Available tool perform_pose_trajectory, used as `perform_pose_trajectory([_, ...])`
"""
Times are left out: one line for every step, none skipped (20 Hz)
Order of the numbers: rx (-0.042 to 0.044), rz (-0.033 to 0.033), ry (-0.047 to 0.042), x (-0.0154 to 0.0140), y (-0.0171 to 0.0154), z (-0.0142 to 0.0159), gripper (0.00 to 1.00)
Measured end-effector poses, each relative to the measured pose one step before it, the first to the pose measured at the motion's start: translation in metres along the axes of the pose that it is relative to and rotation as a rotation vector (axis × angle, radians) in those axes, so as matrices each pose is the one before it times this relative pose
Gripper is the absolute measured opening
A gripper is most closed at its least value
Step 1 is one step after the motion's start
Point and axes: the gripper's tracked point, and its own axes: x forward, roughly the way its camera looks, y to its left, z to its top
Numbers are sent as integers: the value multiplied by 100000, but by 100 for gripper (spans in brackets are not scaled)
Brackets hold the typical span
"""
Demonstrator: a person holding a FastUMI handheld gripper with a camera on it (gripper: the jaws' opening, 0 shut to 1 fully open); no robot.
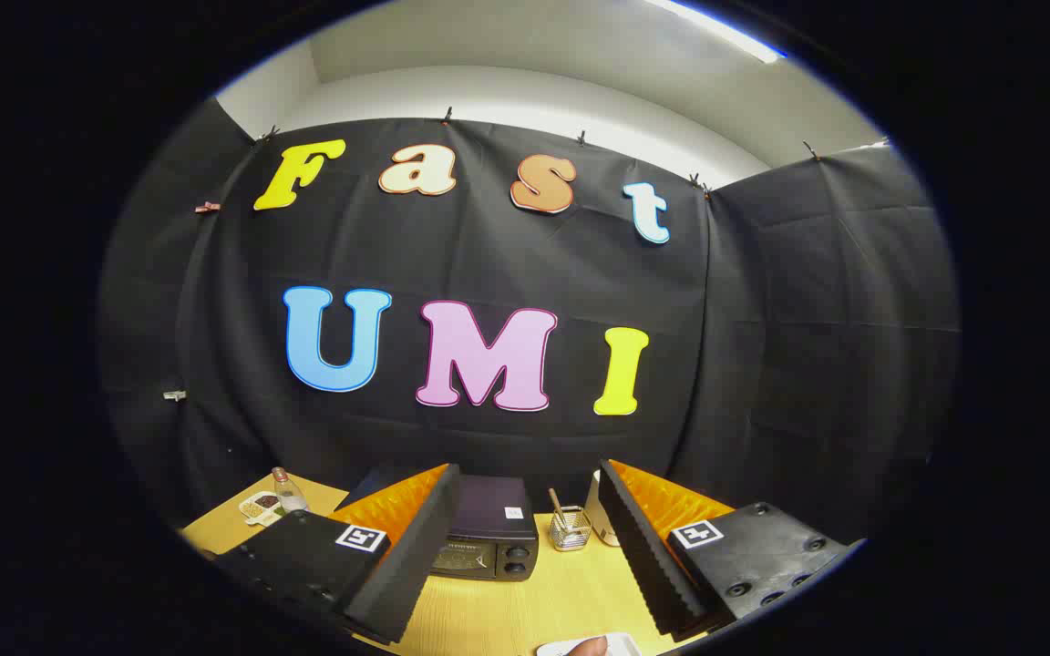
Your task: Open the toaster oven, put the food inside, and close the toaster oven door.
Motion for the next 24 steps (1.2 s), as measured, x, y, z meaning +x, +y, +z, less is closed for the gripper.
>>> perform_pose_trajectory([-94,13,25,-117,-20,-21,97])
perform_pose_trajectory([-117,98,89,-6,2,-49,97])
perform_pose_trajectory([-96,76,84,-82,23,3,97])
perform_pose_trajectory([-92,298,111,-99,91,-63,97])
perform_pose_trajectory([-108,2,-123,-72,54,106,97])
perform_pose_trajectory([-271,58,-8,-10,-47,-40,97])
perform_pose_trajectory([-276,-137,65,-71,-51,-22,97])
perform_pose_trajectory([115,40,72,-135,-8,-55,97])
perform_pose_trajectory([417,150,56,-72,35,28,97])
perform_pose_trajectory([344,114,76,-93,74,-19,97])
perform_pose_trajectory([65,-82,53,-39,-122,-21,98])
perform_pose_trajectory([-239,-78,-44,-58,-42,11,97])
perform_pose_trajectory([-358,-103,-71,-127,-48,-23,97])
perform_pose_trajectory([-205,131,28,-20,-23,-26,97])
perform_pose_trajectory([-16,153,-118,-102,24,38,97])
perform_pose_trajectory([16,48,-18,-201,-8,109,97])
perform_pose_trajectory([93,21,-14,-51,6,46,97])
perform_pose_trajectory([44,23,-45,-4,29,73,97])
perform_pose_trajectory([-1,-20,47,35,90,-31,97])
perform_pose_trajectory([-33,7,137,14,112,-110,97])
perform_pose_trajectory([-3,207,326,74,238,-190,97])
perform_pose_trajectory([197,326,475,98,322,-236,97])
perform_pose_trajectory([539,669,182,65,465,-199,97])
perform_pose_trajectory([757,873,18,277,728,-176,97])
